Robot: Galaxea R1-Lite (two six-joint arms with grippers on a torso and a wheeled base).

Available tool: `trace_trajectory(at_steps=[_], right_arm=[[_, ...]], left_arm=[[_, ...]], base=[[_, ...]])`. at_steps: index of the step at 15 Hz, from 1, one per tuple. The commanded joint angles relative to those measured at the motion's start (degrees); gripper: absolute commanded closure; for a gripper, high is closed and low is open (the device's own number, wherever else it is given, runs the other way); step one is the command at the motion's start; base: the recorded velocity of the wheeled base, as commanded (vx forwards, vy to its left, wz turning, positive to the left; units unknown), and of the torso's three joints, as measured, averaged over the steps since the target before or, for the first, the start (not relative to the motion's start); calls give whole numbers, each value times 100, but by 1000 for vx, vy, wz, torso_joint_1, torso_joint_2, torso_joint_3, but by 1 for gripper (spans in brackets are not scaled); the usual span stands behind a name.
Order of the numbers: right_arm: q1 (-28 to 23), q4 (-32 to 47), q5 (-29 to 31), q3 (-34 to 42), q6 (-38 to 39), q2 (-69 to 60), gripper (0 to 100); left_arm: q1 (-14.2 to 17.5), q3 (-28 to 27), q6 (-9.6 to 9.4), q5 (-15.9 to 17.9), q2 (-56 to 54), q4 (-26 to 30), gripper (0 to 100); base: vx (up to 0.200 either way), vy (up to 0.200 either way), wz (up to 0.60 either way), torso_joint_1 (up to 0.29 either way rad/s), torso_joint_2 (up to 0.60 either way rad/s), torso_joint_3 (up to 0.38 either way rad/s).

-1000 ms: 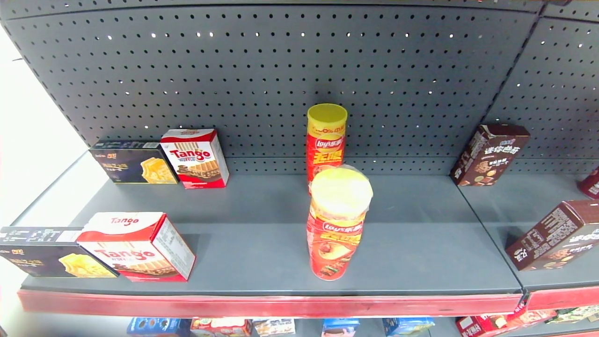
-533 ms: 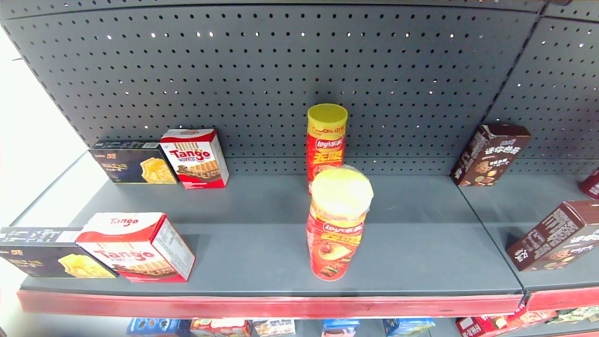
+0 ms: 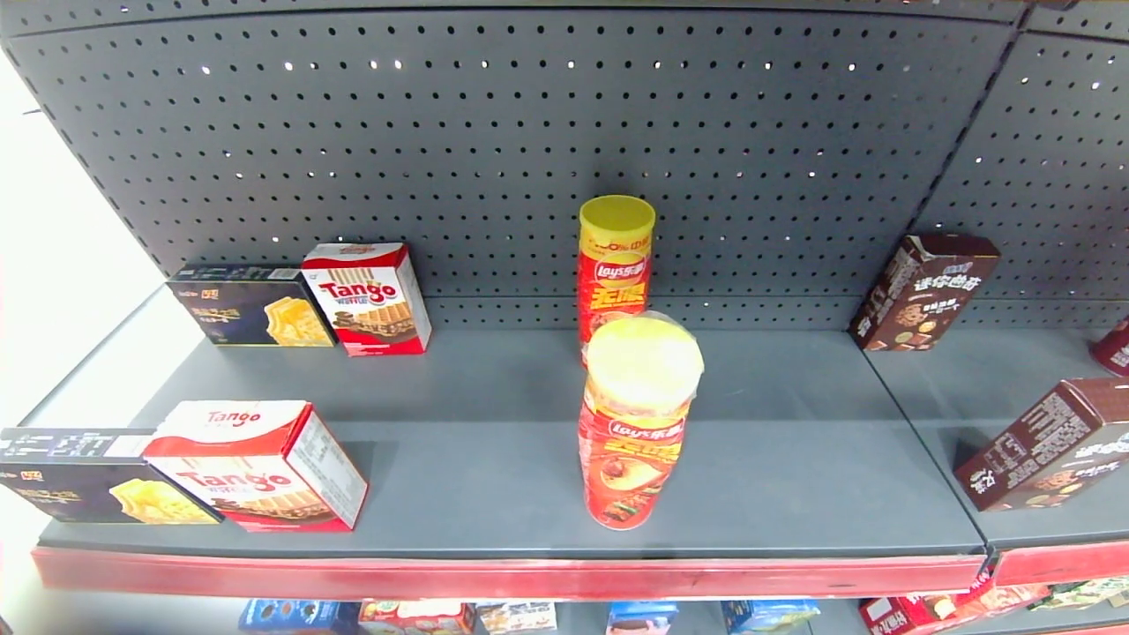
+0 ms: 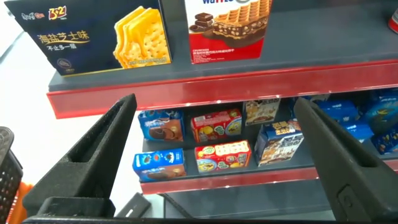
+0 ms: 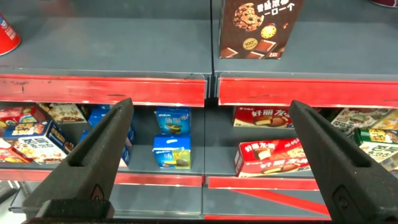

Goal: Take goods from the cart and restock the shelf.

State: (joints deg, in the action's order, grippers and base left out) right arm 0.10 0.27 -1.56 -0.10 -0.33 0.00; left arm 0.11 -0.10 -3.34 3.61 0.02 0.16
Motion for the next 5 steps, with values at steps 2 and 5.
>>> trace_trajectory(at_steps=[2, 5], right_arm=[[-1, 0, -2, 1, -2, 0, 0], [-1, 0, -2, 1, 15, 0, 0]], left_arm=[[-2, 1, 0, 0, -2, 2, 0], [-2, 1, 0, 0, -2, 2, 0]], base=[[0, 0, 0, 0, 0, 0], [0, 0, 0, 0, 0, 0]])
